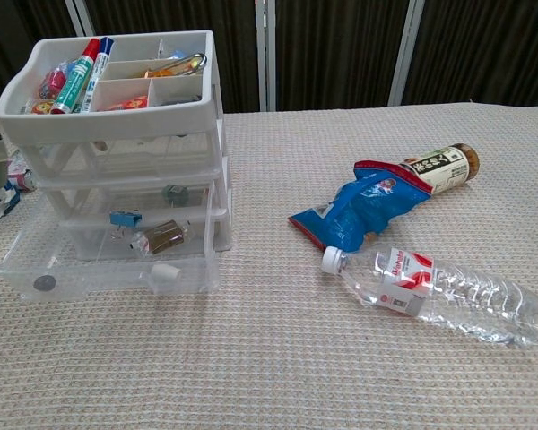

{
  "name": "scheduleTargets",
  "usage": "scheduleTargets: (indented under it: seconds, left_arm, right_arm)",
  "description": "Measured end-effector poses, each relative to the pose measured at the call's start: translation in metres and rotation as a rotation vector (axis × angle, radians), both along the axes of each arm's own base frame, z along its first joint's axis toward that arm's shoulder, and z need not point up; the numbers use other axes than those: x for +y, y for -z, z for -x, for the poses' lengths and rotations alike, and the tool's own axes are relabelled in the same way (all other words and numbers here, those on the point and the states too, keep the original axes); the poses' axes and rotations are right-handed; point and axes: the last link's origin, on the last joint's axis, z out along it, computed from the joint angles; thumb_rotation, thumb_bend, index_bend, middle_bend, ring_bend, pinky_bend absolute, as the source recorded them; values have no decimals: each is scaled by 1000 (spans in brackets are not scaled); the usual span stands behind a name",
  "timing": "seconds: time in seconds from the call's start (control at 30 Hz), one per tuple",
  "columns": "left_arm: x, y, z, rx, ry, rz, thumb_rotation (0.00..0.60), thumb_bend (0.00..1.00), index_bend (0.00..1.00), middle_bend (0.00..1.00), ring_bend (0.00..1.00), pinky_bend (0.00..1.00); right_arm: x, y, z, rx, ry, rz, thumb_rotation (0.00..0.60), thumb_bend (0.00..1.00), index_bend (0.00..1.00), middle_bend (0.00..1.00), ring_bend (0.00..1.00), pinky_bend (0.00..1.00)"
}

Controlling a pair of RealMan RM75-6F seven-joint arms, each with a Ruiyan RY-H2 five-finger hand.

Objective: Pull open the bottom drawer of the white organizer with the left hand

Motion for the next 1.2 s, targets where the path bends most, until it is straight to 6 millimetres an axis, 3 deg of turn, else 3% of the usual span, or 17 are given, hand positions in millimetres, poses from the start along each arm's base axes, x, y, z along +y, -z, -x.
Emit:
scheduleTargets:
  seconds: [0.2,0.37,0.6,0.8,0.93,1.2]
  left_arm:
    - [-2,-1,39,-2,-60,-39,600,504,571,1000,1000,904]
    - [2,12,60,18,-99,-39,600,496,567,1000,1000,904]
    - [12,37,75,49,-141,-27,600,453,541,1000,1000,888]
    - [19,45,76,44,-138,-47,600,275,515,999,989,819]
    - [18,44,74,39,-118,-67,600,187,449,889,893,712]
    - [7,38,73,37,-101,-101,600,147,215,413,536,399]
  right_arm:
    - [0,3,0,7,3,-5,600,0,0,0,0,0]
    - [-1,4,0,11,6,-6,600,0,0,0,0,0]
    - [-1,4,1,10,8,-7,600,0,0,0,0,0]
    - [-1,3,1,10,7,-6,600,0,0,0,0,0]
    - [-1,4,1,11,9,-9,600,0,0,0,0,0]
    - [-1,4,1,12,11,-9,600,0,0,0,0,0]
